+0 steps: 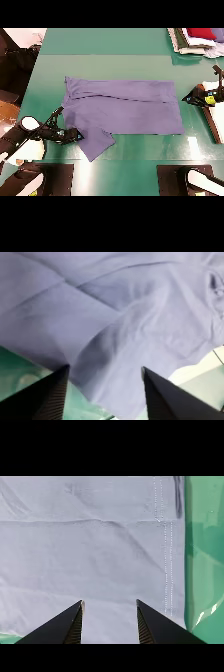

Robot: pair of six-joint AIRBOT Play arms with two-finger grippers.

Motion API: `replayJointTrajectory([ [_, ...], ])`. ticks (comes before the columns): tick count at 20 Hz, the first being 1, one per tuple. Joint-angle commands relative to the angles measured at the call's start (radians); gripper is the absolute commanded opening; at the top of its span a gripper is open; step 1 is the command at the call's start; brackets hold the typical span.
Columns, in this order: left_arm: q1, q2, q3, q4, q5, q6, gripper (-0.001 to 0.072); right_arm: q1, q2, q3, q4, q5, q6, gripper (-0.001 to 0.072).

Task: Fold the shirts.

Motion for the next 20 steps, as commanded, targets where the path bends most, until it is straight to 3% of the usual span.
replayJointTrajectory([
  [1,-0.015,-0.006,-0.008,0.017,-0.002,-0.012,0.0543,0.001,0.000,0.000,0.002,0.004,0.000,0.0395],
  [5,-0.015,-0.006,0.069,0.007,-0.081,-0.007,0.0544,0.001,0.000,0.000,0.002,0.004,0.000,0.0395],
  [10,-0.015,-0.006,0.125,0.128,-0.189,-0.013,0.0544,0.001,0.000,0.000,0.001,0.001,-0.006,0.0395],
  [15,-0.015,-0.006,0.008,0.114,-0.018,-0.085,0.0544,0.001,0.000,0.000,0.001,0.001,-0.014,0.0394],
  [20,-0.015,-0.006,-0.038,-0.026,0.145,-0.061,0.0543,0.001,0.000,0.000,0.001,0.001,-0.014,0.0394],
])
